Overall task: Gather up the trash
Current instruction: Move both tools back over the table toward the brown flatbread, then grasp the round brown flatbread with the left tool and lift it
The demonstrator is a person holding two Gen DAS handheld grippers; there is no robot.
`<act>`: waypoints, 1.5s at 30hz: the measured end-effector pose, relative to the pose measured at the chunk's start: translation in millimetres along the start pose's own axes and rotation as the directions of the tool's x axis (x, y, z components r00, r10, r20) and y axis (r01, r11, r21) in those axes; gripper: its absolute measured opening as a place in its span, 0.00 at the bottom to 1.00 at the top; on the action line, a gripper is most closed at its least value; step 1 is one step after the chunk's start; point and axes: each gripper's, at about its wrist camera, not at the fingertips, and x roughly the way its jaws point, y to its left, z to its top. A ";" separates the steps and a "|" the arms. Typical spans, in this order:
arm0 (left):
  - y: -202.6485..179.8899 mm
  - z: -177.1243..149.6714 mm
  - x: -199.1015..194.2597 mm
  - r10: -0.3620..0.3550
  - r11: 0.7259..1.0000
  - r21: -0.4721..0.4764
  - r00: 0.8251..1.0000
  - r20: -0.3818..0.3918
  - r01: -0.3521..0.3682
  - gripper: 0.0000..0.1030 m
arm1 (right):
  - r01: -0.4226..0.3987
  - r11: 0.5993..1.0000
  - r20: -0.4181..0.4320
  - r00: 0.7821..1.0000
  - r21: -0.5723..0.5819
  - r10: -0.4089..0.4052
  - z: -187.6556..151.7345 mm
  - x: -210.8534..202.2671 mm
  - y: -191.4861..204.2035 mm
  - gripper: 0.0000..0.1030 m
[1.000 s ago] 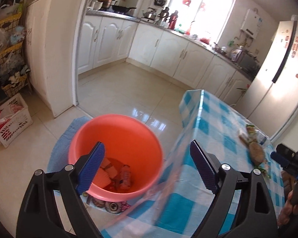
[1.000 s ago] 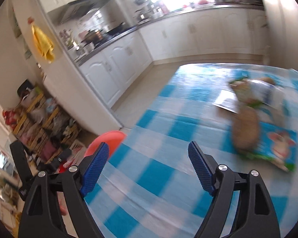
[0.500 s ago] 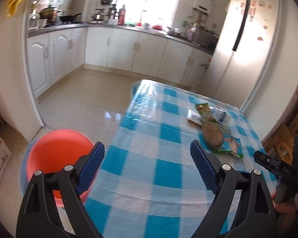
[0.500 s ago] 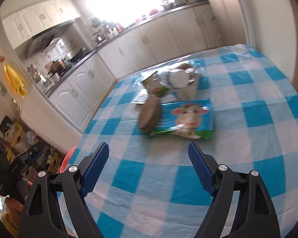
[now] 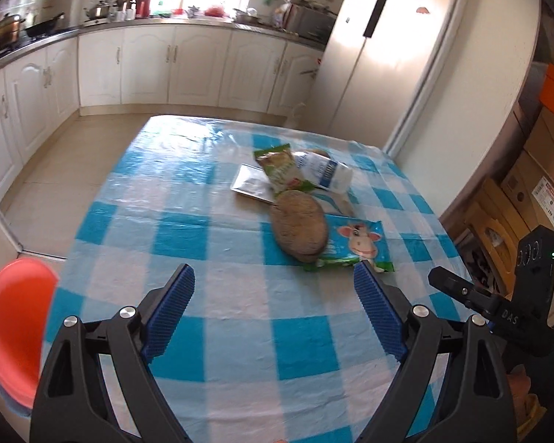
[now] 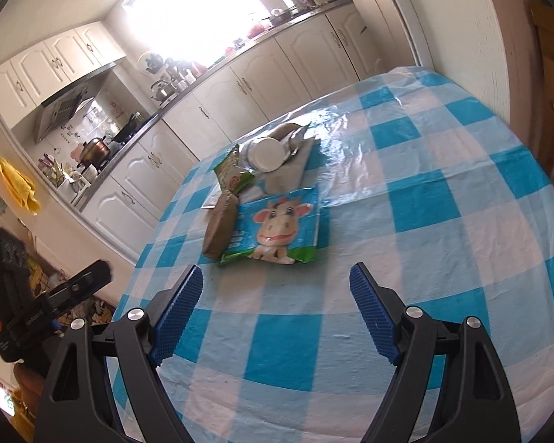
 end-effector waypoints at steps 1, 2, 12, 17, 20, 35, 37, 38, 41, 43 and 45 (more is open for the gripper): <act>-5.3 1.9 6.0 -0.011 1.000 0.012 1.000 -0.003 0.011 0.86 | -0.003 1.000 -0.003 1.000 0.003 0.003 -0.1 -0.5 -0.6 0.79; -11.4 4.1 14.1 -0.024 0.999 0.027 1.000 -0.010 0.024 0.86 | -0.006 1.000 -0.004 1.000 0.006 0.006 0.3 -0.7 -2.9 0.79; -35.6 24.0 82.7 -0.025 0.999 0.035 0.997 -0.079 0.027 0.86 | -0.026 0.999 0.003 1.000 0.029 0.026 3.4 -3.9 -13.4 0.79; -34.5 30.4 108.2 0.007 1.000 0.019 0.995 -0.102 -0.005 0.86 | -0.025 0.999 -0.010 1.000 0.033 0.026 8.2 -3.7 -13.7 0.79; -32.8 31.9 115.7 0.014 1.000 0.008 0.995 -0.103 -0.013 0.86 | -0.021 0.999 -0.018 1.000 0.028 0.022 14.1 -3.7 -14.1 0.79; -27.2 30.3 135.5 0.010 1.000 -0.018 0.994 -0.108 -0.012 0.66 | -0.017 0.999 -0.069 0.998 -0.035 0.015 46.2 16.4 -2.4 0.79; -26.8 29.2 135.1 0.021 1.000 -0.016 0.995 -0.101 -0.022 0.62 | -0.018 0.999 -0.074 0.997 -0.044 0.015 49.5 21.8 -0.1 0.79; -25.5 29.0 134.5 0.017 1.000 -0.023 0.995 -0.100 -0.019 0.61 | -0.021 0.999 -0.075 0.997 -0.050 0.017 50.6 24.1 1.2 0.79; -20.9 28.4 132.7 0.000 0.999 -0.041 0.995 -0.096 -0.004 0.61 | -0.025 0.997 -0.081 0.997 -0.067 0.019 54.0 31.7 5.7 0.79; -20.4 27.6 131.9 -0.004 0.999 -0.046 0.996 -0.094 0.000 0.61 | -0.023 0.996 -0.082 0.997 -0.082 0.016 55.4 36.8 8.2 0.79; -18.7 27.0 130.4 -0.011 0.998 -0.056 0.996 -0.091 0.006 0.60 | -0.019 0.996 -0.086 0.996 -0.088 0.011 56.1 42.1 9.0 0.79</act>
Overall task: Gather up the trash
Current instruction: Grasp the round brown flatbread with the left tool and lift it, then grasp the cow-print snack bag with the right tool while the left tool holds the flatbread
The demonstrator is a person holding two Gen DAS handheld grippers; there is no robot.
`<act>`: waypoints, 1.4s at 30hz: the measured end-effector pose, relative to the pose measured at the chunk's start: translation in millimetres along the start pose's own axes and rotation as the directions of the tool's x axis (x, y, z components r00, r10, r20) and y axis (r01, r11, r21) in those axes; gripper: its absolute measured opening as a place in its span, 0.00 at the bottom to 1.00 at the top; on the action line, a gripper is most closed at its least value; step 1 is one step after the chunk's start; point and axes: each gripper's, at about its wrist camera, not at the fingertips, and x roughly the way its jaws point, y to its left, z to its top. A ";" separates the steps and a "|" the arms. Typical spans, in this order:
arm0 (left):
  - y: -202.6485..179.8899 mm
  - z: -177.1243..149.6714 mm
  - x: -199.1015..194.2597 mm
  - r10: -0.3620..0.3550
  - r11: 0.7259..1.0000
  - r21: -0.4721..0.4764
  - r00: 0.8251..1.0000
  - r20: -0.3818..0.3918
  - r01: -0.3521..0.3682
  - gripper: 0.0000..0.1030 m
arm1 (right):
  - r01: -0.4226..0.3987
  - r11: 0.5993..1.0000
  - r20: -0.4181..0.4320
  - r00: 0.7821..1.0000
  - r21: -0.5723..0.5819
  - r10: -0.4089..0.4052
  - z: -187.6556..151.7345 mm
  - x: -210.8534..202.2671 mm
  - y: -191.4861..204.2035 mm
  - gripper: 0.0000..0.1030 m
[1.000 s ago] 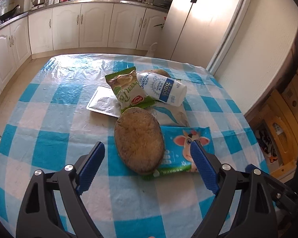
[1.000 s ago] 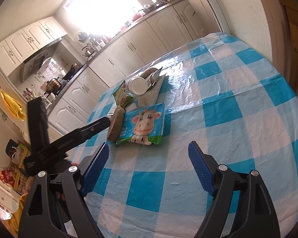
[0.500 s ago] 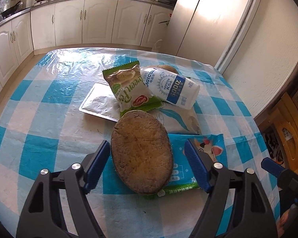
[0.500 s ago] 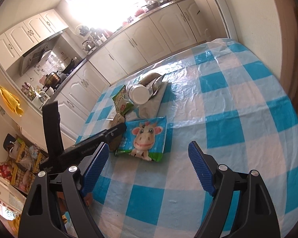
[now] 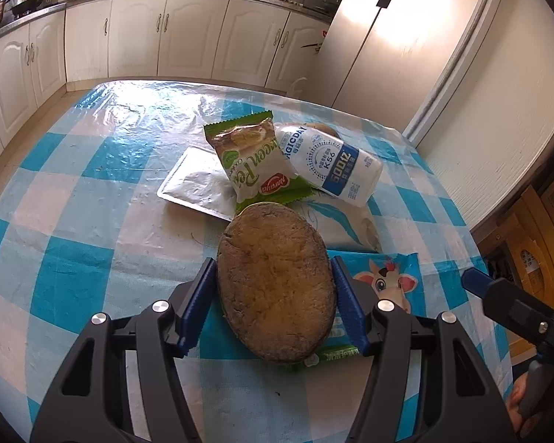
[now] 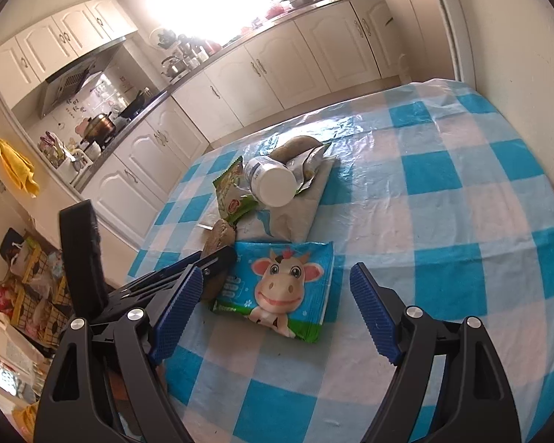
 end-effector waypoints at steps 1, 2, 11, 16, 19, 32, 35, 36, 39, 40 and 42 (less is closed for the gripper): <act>1.0 -0.4 -0.8 -0.002 1.000 -0.004 1.000 0.001 0.002 0.60 | -0.002 1.000 -0.004 1.000 0.002 0.002 0.6 3.0 -0.3 0.79; 2.8 -1.1 -2.6 -0.004 1.000 -0.010 1.000 0.004 0.004 0.60 | -0.003 1.000 -0.007 1.000 0.000 0.003 1.4 5.4 -1.7 0.79; 22.9 -5.9 -31.8 -0.028 0.999 -0.042 0.999 0.045 0.030 0.60 | 0.058 0.991 -0.065 0.996 -0.121 -0.066 -5.4 24.8 -4.1 0.79; 28.6 -10.9 -43.8 -0.015 1.000 -0.023 0.998 0.053 0.016 0.60 | 0.059 0.989 -0.109 0.991 -0.135 -0.074 -4.7 38.9 -7.1 0.79; 32.7 -13.4 -47.2 0.002 1.000 -0.024 0.999 0.055 -0.001 0.60 | 0.038 0.991 -0.122 0.991 -0.126 -0.054 -7.1 44.1 -4.9 0.81; 65.7 -20.4 -67.1 0.058 0.996 -0.070 0.996 0.069 -0.053 0.60 | -0.267 0.943 -0.268 0.940 -0.198 0.209 -43.5 34.6 49.7 0.82; 69.9 -21.6 -72.2 0.069 0.995 -0.076 0.995 0.075 -0.063 0.61 | -0.172 0.945 -0.186 0.975 -0.277 0.122 -38.4 24.3 54.0 0.82; 70.9 -22.1 -73.6 0.071 0.995 -0.078 0.995 0.076 -0.065 0.61 | -0.122 0.946 -0.161 0.984 -0.301 0.075 -35.6 24.0 54.0 0.82; 72.3 -24.0 -76.0 0.073 0.995 -0.079 0.994 0.076 -0.067 0.61 | -0.029 0.933 -0.126 0.992 -0.358 -0.017 -27.3 32.0 53.1 0.82; 72.5 -24.7 -76.2 0.071 0.995 -0.080 0.995 0.074 -0.065 0.61 | -0.012 0.927 -0.123 0.992 -0.375 -0.037 -26.5 37.0 54.2 0.82; 71.7 -25.6 -76.5 0.068 0.995 -0.080 0.995 0.074 -0.062 0.61 | -0.001 0.910 -0.130 0.990 -0.414 -0.058 -25.8 49.2 58.2 0.82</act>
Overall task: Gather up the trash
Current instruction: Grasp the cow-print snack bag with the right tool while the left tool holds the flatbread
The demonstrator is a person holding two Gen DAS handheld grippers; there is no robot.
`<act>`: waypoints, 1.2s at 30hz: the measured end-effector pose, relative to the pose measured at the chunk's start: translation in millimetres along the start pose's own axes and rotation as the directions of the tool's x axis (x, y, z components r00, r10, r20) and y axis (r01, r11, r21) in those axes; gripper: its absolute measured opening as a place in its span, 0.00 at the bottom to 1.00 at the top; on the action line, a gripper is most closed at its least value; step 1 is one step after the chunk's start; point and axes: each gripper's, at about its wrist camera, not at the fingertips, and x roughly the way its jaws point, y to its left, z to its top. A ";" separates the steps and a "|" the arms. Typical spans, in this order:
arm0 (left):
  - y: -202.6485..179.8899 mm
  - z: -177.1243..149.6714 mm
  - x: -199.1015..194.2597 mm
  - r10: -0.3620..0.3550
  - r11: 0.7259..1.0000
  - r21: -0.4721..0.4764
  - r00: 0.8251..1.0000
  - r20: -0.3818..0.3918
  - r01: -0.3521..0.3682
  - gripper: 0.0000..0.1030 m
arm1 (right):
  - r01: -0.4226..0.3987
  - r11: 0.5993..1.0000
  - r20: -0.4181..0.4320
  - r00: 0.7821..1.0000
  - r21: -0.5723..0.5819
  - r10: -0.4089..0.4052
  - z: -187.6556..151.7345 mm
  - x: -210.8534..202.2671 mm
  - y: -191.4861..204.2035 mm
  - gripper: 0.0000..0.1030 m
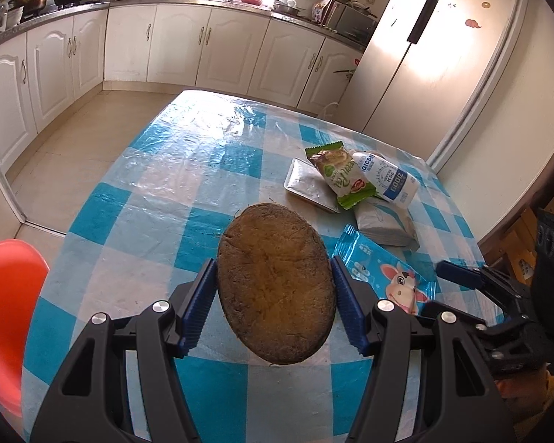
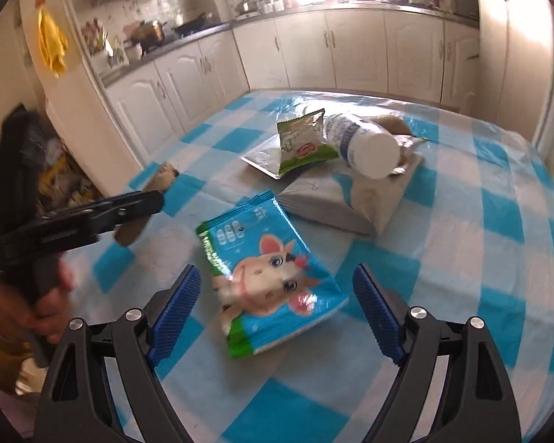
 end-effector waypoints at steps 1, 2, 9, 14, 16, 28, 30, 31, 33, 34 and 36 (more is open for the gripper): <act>-0.4 -0.3 -0.2 -0.002 1.000 0.002 1.000 0.000 0.002 0.61 | 0.005 1.000 -0.005 1.000 -0.023 -0.006 0.8 3.8 0.5 0.82; -0.6 -0.7 -0.6 -0.004 1.000 0.004 1.000 0.000 0.004 0.61 | 0.013 0.998 -0.017 1.000 -0.056 -0.014 2.6 10.3 2.8 0.82; 1.5 -1.2 -4.9 -0.004 1.000 -0.001 1.000 0.007 0.004 0.61 | 0.041 0.987 -0.076 0.996 -0.158 -0.054 11.0 39.5 11.2 0.82; 4.3 -2.4 -6.0 -0.003 1.000 -0.007 1.000 0.006 0.003 0.61 | 0.037 0.985 -0.092 0.994 -0.170 -0.053 10.9 42.8 12.9 0.76; 5.7 -2.8 -6.6 -0.005 1.000 -0.010 1.000 0.006 0.005 0.61 | 0.045 0.982 -0.089 0.994 -0.184 -0.062 11.3 44.4 17.5 0.71; 15.3 -10.5 -15.8 0.010 1.000 -0.025 1.000 0.009 -0.010 0.61 | 0.036 0.996 -0.060 0.997 -0.080 -0.041 5.4 34.4 17.8 0.56; 17.2 -12.5 -18.2 0.014 1.000 -0.027 1.000 0.007 -0.013 0.61 | 0.030 0.998 -0.052 0.998 -0.047 -0.033 4.4 31.8 16.1 0.55; 18.2 -13.8 -19.8 0.017 1.000 -0.027 1.000 0.007 -0.016 0.61 | 0.031 0.999 -0.043 0.999 -0.025 -0.032 3.8 29.5 15.2 0.54; 20.6 -16.0 -23.0 0.020 0.999 -0.029 1.000 0.009 -0.019 0.61 | 0.039 0.999 -0.034 0.999 -0.005 -0.039 3.0 26.5 15.3 0.53; 21.8 -17.2 -24.4 0.021 0.999 -0.031 1.000 0.009 -0.020 0.61 | 0.042 0.999 -0.030 0.999 0.004 -0.042 2.1 25.2 15.7 0.52; 24.8 -19.4 -27.8 0.024 0.999 -0.035 1.000 0.010 -0.024 0.61 | 0.048 0.999 -0.026 0.999 0.017 -0.047 0.5 23.8 15.9 0.52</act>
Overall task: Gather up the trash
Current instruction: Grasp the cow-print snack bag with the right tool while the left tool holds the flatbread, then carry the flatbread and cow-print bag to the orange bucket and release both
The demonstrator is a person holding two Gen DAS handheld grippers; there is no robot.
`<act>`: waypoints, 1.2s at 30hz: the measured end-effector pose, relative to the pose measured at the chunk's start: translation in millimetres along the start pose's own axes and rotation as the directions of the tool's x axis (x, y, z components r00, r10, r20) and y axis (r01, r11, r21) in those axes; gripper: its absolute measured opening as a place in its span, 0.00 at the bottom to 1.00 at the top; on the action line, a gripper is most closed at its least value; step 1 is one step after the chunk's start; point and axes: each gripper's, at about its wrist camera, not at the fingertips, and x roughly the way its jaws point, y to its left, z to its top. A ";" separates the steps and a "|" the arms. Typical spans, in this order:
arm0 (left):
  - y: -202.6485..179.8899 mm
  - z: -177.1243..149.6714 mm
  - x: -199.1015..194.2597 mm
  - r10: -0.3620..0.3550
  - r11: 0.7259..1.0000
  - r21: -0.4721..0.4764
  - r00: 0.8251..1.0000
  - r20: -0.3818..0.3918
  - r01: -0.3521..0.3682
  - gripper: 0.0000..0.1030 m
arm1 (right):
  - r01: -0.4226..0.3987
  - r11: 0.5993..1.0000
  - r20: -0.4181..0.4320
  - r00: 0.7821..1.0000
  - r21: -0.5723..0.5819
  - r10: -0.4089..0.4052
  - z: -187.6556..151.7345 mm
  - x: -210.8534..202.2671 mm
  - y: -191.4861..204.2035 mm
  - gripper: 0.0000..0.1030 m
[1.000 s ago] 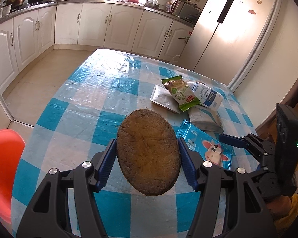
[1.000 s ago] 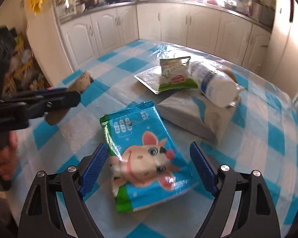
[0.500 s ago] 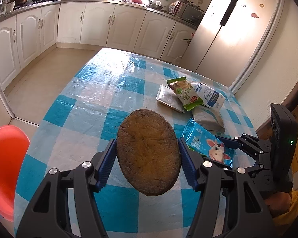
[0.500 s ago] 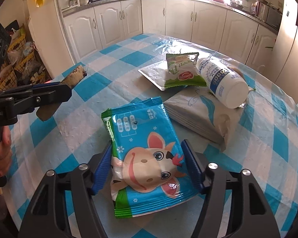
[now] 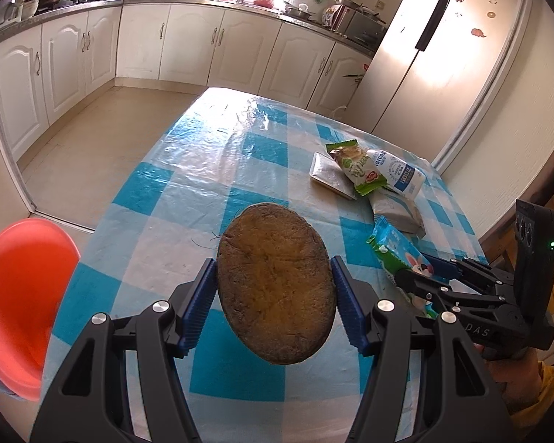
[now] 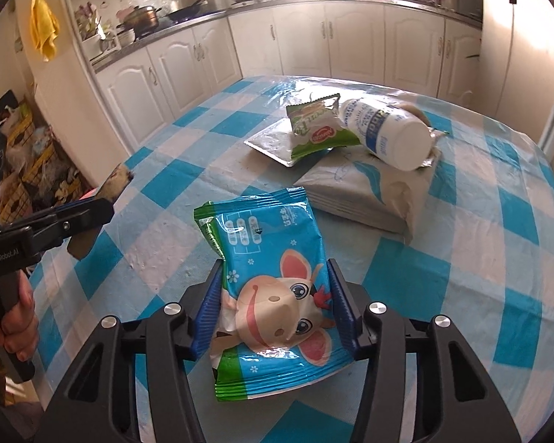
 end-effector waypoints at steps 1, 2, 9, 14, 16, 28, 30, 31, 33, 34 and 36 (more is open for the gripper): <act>2.0 -1.3 -2.1 0.003 1.000 -0.002 1.000 0.002 -0.003 0.61 | 0.000 1.000 0.002 1.000 0.008 0.000 -1.1 -1.1 0.4 0.52; 3.6 -2.3 -3.9 0.005 1.000 -0.003 1.000 0.003 -0.005 0.61 | -0.002 1.000 0.005 1.000 0.015 0.002 -1.7 -2.3 0.9 0.52; 15.9 -8.2 -19.5 0.028 1.000 -0.010 0.999 0.020 -0.028 0.61 | -0.042 0.997 0.030 0.999 0.063 0.040 -2.3 -15.4 7.4 0.52; 30.9 -13.0 -33.8 0.053 0.998 -0.032 0.998 0.033 -0.052 0.61 | -0.101 0.992 0.045 0.994 0.078 0.097 4.3 -23.7 22.4 0.52; 38.1 -15.1 -40.0 0.064 0.997 -0.044 0.997 0.039 -0.063 0.61 | -0.130 0.988 0.049 0.991 0.078 0.127 8.5 -26.3 31.4 0.52; 102.2 -31.3 -87.3 0.172 0.975 -0.160 0.982 0.083 -0.157 0.61 | -0.320 0.947 0.013 0.947 0.031 0.320 36.3 -18.3 114.4 0.52; 114.7 -34.6 -94.8 0.197 0.966 -0.185 0.977 0.087 -0.179 0.61 | -0.355 0.935 -0.001 0.935 0.020 0.355 43.1 -12.8 131.9 0.52; 120.7 -35.8 -98.1 0.208 0.962 -0.197 0.974 0.088 -0.188 0.61 | -0.373 0.928 -0.010 0.928 0.016 0.373 46.8 -9.6 140.2 0.52; 135.0 -38.4 -105.7 0.233 0.952 -0.227 0.968 0.091 -0.208 0.61 | -0.403 0.915 -0.023 0.915 0.012 0.404 52.8 -4.1 154.8 0.52; 141.1 -39.2 -109.1 0.244 0.947 -0.239 0.965 0.095 -0.215 0.61 | -0.422 0.907 -0.035 0.906 0.011 0.422 57.0 0.8 164.3 0.53; 150.4 -40.9 -112.9 0.264 0.938 -0.257 0.960 0.095 -0.232 0.61 | -0.446 0.895 -0.054 0.894 0.010 0.446 61.7 8.1 178.5 0.53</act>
